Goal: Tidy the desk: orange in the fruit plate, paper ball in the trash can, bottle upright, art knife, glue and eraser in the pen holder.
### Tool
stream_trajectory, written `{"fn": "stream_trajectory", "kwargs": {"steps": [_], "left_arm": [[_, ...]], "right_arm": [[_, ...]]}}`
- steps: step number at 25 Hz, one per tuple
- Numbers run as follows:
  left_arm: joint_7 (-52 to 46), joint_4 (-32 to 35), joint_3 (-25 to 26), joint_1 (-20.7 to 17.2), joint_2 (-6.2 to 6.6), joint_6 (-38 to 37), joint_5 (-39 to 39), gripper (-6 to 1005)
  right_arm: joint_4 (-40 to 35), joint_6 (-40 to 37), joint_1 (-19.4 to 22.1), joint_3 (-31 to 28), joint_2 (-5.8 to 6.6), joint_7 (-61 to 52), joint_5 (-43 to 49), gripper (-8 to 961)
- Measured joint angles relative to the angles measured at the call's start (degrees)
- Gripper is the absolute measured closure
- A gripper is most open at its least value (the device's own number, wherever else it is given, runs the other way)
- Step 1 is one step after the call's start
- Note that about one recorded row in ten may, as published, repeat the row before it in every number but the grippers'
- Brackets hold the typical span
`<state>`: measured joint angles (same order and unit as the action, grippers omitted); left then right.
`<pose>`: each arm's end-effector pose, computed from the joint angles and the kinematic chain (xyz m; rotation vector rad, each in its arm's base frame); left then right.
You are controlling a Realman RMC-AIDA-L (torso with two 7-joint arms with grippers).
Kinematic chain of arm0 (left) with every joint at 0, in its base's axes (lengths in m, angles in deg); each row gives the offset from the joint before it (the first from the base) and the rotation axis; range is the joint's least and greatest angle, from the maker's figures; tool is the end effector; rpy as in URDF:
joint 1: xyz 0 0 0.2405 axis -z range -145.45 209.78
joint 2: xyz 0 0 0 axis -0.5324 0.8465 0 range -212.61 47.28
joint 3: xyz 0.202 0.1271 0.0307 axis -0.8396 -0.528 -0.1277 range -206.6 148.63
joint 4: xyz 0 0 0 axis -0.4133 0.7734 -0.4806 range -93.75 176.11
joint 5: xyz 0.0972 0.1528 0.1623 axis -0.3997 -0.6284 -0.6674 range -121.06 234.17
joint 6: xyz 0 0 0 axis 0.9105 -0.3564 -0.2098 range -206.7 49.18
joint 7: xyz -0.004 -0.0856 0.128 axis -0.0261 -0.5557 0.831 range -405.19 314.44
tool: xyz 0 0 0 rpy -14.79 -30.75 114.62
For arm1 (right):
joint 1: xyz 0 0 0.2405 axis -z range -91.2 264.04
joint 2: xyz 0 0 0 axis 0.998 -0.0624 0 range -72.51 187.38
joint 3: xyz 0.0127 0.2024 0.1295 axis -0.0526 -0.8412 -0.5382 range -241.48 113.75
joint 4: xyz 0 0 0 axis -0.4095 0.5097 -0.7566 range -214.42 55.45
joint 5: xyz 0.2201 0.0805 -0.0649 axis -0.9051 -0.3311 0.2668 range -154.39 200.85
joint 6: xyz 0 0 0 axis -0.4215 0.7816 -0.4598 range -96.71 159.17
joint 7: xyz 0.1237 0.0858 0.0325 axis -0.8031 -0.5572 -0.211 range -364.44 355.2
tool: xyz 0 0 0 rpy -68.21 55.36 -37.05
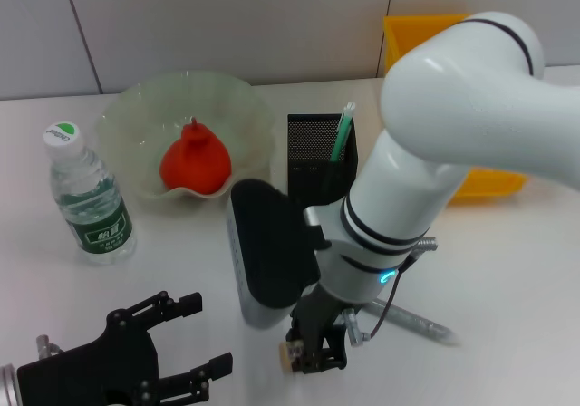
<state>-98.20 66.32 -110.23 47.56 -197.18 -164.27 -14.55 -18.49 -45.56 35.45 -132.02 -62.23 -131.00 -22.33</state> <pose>-0.3010 0.2631 -0.0558 -2.7023 -0.4507 -0.8989 0.0945 0.3372 -0.1395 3.0104 0.1789 0.8001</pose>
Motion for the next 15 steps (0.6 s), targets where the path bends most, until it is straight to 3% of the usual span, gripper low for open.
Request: {"fn": "stream_trajectory", "kwargs": {"steps": [2,4,6,7,8,12,15], "left_arm": [[0.0,0.0,0.0,0.0,0.0,0.0,0.0,152],[0.0,0.0,0.0,0.1,0.0,-0.1,0.0,152],[0.0,0.0,0.0,0.2,0.0,-0.3,0.0,152],[0.0,0.1,0.0,0.3,0.0,-0.5,0.0,152],[0.0,0.1,0.0,0.3,0.0,-0.6,0.0,152],[0.0,0.1,0.1,0.4,-0.01,-1.2,0.0,152],[0.0,0.0,0.1,0.4,-0.09,-1.2,0.0,152]], "right_arm": [[0.2,-0.2,0.2,-1.5,0.03,-0.1,0.0,697],[0.9,-0.7,0.4,-4.8,0.06,-0.8,0.1,694],[1.8,-0.9,0.8,-9.3,0.18,-1.9,1.1,691],[3.5,-0.8,1.3,-15.9,0.29,-2.6,3.0,689],[3.5,-0.8,1.3,-15.9,0.29,-2.6,3.0,688],[7.4,-0.1,1.8,-26.0,0.35,-3.0,6.3,681],[9.2,2.0,1.7,-30.2,0.38,-3.3,8.7,677]]}}
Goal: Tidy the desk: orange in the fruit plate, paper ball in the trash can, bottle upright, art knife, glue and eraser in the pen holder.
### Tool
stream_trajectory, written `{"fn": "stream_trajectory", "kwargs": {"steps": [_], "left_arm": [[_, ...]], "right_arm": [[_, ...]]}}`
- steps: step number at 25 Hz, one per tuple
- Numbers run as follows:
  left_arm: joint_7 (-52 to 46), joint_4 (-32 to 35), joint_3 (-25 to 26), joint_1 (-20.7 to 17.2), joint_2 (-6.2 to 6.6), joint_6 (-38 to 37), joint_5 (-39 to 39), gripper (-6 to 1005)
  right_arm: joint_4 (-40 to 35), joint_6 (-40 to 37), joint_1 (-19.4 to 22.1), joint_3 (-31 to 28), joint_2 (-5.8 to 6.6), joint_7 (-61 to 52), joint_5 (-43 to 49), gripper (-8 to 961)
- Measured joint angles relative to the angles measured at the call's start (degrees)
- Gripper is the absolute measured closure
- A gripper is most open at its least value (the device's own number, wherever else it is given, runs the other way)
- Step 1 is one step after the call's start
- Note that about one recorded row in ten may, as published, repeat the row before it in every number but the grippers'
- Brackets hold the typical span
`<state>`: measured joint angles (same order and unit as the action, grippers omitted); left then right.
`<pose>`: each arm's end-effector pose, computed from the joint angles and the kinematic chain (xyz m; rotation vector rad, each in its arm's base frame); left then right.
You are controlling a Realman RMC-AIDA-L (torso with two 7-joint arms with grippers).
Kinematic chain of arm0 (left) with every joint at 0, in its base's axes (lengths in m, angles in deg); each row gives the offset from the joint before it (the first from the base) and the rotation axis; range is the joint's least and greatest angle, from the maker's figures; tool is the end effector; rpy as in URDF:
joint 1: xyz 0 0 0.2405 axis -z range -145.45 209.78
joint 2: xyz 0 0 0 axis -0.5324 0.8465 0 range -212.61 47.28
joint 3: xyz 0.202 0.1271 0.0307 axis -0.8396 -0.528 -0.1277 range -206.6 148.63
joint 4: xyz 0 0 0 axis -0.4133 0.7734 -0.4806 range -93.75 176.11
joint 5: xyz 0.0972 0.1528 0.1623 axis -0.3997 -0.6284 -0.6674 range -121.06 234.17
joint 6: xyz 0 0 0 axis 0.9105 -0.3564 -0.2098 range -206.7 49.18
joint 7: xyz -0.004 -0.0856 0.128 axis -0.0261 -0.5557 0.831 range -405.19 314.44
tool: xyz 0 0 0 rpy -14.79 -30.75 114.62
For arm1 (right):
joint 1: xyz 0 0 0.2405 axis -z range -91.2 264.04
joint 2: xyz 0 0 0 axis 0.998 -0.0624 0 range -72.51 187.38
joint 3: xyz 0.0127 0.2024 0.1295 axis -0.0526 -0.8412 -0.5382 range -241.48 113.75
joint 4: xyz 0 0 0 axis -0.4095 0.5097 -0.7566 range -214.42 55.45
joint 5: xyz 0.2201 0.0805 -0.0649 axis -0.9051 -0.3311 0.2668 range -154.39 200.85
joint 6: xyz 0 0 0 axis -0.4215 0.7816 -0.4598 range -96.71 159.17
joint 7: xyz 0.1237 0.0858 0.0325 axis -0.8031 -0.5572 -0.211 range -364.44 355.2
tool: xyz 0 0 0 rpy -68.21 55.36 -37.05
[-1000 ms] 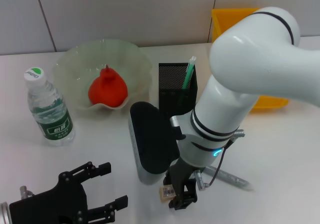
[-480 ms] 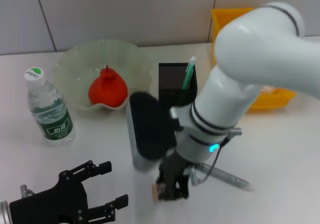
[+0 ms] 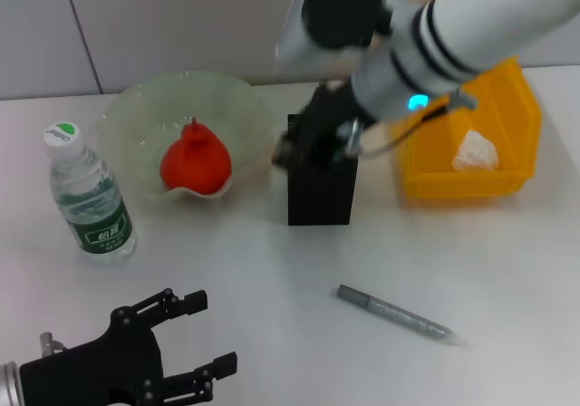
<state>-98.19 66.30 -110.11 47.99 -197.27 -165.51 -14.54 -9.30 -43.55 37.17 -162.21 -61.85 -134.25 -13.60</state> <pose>-0.2962 0.2634 -0.0552 -2.7112 -0.4334 -0.9287 0.0582 0.4306 -0.0272 -2.7205 0.1907 -0.2899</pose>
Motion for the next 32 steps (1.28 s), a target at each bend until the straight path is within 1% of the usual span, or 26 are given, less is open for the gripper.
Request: {"fn": "stream_trajectory", "kwargs": {"steps": [3,7,16,22,32], "left_arm": [[0.0,-0.1,0.0,0.0,-0.14,-0.1,0.0,152],[0.0,-0.2,0.0,-0.1,-0.43,-0.2,0.0,152],[0.0,0.0,0.0,0.1,-0.54,-1.1,0.0,152],[0.0,0.0,0.0,-0.1,-0.53,-1.6,0.1,152],[0.0,0.0,0.0,-0.5,-0.53,-2.6,0.0,152]], "right_arm": [[0.3,2.5,-0.2,-1.7,0.07,0.1,0.6,672],[-1.4,5.7,-0.4,-1.3,0.05,0.1,2.9,666],[-4.5,8.0,0.5,-1.0,0.02,-0.1,4.8,652],[-5.9,8.1,0.2,-1.1,0.03,-1.5,6.1,642],[-4.4,6.0,1.4,-1.1,0.03,-4.8,7.0,627]]}}
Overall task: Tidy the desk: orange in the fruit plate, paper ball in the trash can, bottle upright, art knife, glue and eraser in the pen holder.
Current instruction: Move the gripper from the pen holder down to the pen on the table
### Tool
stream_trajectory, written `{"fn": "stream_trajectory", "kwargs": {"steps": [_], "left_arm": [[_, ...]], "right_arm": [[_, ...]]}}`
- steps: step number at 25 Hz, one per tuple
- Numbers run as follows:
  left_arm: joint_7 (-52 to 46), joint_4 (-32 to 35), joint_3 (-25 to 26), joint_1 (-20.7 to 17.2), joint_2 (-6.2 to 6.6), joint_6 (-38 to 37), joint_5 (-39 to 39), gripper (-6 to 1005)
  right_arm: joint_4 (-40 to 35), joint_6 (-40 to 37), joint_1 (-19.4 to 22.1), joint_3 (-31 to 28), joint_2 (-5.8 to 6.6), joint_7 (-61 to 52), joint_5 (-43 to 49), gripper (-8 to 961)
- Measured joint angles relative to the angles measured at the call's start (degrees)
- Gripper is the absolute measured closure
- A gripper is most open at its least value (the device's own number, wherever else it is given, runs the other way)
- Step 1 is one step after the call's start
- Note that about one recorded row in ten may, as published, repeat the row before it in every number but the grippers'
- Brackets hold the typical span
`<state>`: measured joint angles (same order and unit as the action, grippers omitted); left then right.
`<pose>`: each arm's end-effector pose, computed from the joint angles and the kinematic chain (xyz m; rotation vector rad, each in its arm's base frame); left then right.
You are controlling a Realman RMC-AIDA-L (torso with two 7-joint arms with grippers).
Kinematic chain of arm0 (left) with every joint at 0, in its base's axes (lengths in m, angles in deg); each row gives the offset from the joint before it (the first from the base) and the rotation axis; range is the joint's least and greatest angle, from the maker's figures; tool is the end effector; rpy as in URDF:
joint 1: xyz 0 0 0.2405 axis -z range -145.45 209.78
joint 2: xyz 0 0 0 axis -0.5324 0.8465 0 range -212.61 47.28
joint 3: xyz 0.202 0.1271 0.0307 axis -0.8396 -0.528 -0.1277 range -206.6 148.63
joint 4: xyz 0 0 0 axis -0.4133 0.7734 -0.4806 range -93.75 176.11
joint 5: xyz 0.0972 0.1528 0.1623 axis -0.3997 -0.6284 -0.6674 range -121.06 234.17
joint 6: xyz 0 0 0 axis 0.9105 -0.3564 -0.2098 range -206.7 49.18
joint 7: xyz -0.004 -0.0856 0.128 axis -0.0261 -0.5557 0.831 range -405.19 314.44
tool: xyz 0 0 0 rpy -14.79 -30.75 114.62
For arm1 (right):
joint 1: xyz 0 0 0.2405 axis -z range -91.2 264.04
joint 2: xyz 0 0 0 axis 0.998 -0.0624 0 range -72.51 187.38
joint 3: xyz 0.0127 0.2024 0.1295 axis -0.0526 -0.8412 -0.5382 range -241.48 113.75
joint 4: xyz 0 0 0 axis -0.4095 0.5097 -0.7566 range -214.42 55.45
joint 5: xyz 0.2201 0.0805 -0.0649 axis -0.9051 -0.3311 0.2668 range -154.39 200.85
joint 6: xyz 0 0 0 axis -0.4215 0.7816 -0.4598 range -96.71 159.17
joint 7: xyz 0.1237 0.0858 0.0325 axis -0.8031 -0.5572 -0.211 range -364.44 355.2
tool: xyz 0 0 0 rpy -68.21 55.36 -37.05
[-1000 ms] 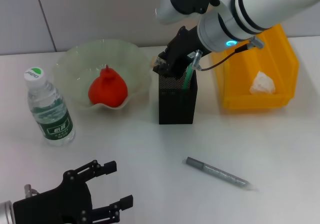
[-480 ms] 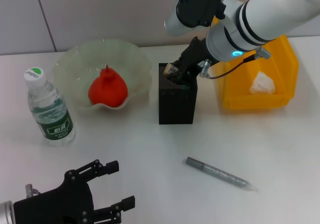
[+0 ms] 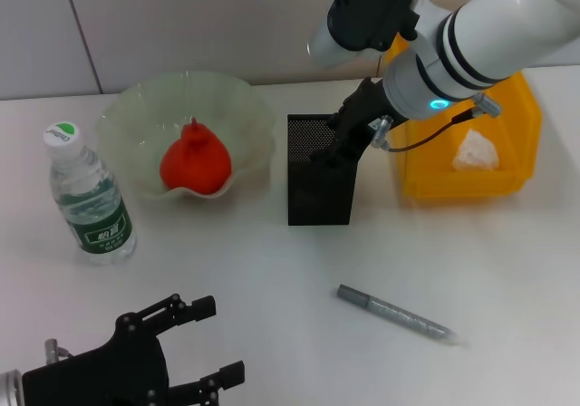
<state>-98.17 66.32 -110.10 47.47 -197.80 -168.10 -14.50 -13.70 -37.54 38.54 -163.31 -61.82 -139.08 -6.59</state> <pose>-0.2908 0.2559 -0.0563 -2.7208 -0.4293 -0.9924 0.0970 0.4506 -0.0223 -2.5705 0.3486 -0.3523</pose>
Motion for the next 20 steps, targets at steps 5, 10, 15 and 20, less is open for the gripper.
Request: {"fn": "stream_trajectory", "kwargs": {"steps": [5,10,15,20], "left_arm": [[0.0,-0.2,0.0,0.0,0.0,-0.2,0.0,152],[0.0,-0.4,0.0,0.0,-0.19,-0.6,0.0,152],[0.0,-0.4,0.0,0.0,-0.53,-0.6,0.0,152],[0.0,-0.4,0.0,-0.1,-0.54,-0.6,0.0,152]], "right_arm": [[5.4,-0.9,2.3,0.0,0.0,-1.8,-0.4,355],[16.5,-6.6,5.7,-1.1,0.04,-5.7,-0.7,212],[26.4,-12.9,9.6,-3.8,0.06,-7.7,-5.6,213],[32.8,-20.3,13.4,-6.5,0.08,-7.6,-10.3,213]]}}
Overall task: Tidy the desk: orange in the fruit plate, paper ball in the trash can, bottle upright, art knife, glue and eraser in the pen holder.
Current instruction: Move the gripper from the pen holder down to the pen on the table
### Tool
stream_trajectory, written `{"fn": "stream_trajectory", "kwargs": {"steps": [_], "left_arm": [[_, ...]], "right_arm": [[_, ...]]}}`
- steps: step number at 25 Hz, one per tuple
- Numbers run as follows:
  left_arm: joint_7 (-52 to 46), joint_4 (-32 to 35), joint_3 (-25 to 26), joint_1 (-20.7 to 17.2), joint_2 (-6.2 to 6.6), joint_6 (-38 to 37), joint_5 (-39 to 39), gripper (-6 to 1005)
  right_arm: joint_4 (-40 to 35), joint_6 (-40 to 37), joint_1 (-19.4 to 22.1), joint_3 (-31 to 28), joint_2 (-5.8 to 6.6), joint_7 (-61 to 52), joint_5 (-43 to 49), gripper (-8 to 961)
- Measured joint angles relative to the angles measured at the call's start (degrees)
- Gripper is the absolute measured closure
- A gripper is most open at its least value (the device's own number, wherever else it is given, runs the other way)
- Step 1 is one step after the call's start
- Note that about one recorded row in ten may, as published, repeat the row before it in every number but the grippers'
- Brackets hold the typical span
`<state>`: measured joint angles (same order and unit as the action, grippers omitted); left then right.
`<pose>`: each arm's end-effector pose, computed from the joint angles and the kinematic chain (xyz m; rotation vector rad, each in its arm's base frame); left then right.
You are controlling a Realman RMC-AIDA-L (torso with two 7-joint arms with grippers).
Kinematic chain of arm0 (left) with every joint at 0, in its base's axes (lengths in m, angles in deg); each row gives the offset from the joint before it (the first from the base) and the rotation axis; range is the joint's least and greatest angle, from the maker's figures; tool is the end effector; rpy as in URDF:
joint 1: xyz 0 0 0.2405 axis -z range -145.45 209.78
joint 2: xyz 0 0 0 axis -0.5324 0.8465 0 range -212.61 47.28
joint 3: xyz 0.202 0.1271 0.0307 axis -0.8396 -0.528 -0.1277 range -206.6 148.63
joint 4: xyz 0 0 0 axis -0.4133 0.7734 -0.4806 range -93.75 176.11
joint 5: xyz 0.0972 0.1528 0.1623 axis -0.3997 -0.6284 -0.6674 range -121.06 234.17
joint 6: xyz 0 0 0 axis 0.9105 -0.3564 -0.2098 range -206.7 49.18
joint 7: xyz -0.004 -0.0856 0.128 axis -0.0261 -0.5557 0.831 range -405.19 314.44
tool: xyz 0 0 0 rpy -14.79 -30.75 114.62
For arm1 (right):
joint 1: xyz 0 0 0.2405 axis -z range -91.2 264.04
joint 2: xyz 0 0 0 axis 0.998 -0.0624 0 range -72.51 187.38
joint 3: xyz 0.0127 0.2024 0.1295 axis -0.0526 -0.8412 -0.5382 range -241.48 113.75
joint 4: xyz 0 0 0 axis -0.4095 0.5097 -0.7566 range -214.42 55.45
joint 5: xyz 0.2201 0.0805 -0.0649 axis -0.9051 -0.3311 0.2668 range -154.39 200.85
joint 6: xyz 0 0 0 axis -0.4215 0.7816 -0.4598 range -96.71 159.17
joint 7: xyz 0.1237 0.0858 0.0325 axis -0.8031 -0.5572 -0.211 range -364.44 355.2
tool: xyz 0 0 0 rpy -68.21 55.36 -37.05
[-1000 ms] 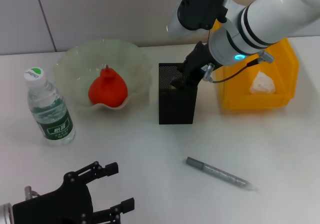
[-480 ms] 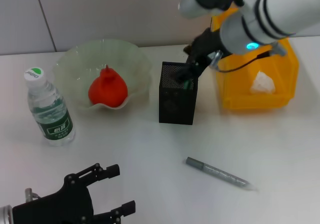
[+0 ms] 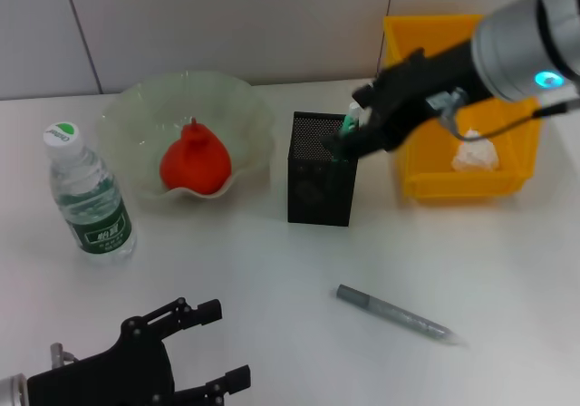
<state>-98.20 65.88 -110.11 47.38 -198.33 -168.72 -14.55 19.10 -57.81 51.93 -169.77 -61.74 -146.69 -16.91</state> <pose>-0.2887 0.2523 -0.0598 -2.7230 -0.4419 -1.0158 0.0635 0.3807 0.0633 -2.5983 0.4819 -0.0704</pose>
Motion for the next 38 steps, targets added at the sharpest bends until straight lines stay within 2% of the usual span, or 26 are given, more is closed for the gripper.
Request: {"fn": "stream_trajectory", "kwargs": {"steps": [2,5,6,7,9,13,24,29,38], "left_arm": [[0.0,0.0,0.0,0.0,-0.03,0.0,0.0,152],[0.0,0.0,0.0,0.0,-0.07,0.0,0.0,152],[0.0,0.0,0.0,0.0,-0.09,0.0,0.0,152],[0.0,0.0,0.0,0.0,-0.09,0.0,0.0,152],[-0.1,0.0,0.0,0.0,-0.09,0.0,0.0,152],[-0.1,0.0,0.0,0.3,-0.09,0.0,0.1,152],[-0.1,0.0,0.0,0.7,-0.43,0.3,0.0,152],[-0.1,0.0,0.0,0.6,-0.41,0.3,0.0,152],[-0.1,0.0,0.3,0.7,-0.45,0.4,0.0,152]], "right_arm": [[3.0,-3.8,3.3,-0.4,0.0,0.0,-0.3,213],[5.0,-7.5,5.3,-0.6,0.01,0.1,-0.3,214],[6.0,-11.4,6.4,-0.4,0.05,0.4,-0.3,214],[6.0,-11.4,6.4,-0.4,0.05,0.4,-0.3,214],[6.0,-16.5,6.6,-0.3,0.1,0.9,0.2,214],[3.7,-18.5,5.9,0.4,0.1,0.7,2.7,214],[-10.1,-10.8,5.0,8.4,-0.13,-0.1,6.9,215],[-12.3,-7.9,4.7,10.2,-0.2,-0.9,9.9,216],[-16.3,-5.7,3.3,12.0,-0.21,-1.1,9.9,300]]}}
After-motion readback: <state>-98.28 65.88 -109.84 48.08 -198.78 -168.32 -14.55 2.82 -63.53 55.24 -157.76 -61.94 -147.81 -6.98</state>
